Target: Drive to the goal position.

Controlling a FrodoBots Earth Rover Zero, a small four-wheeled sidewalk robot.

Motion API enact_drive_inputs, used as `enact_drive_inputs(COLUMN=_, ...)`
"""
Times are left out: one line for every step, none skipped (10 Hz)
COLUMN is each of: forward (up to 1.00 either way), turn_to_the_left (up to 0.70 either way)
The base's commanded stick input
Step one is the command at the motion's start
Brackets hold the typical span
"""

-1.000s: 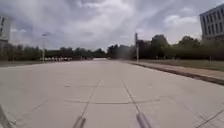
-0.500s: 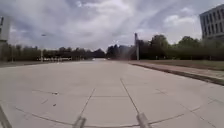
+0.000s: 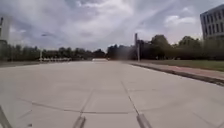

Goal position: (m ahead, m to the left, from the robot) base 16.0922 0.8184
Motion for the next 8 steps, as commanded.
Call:
enact_drive_inputs(forward=1.00, turn_to_the_left=0.00)
enact_drive_inputs(forward=1.00, turn_to_the_left=0.00)
enact_drive_inputs(forward=1.00, turn_to_the_left=0.00)
enact_drive_inputs(forward=1.00, turn_to_the_left=0.00)
enact_drive_inputs(forward=1.00, turn_to_the_left=0.00)
enact_drive_inputs(forward=1.00, turn_to_the_left=0.00)
enact_drive_inputs(forward=1.00, turn_to_the_left=0.00)
enact_drive_inputs(forward=1.00, turn_to_the_left=0.00)
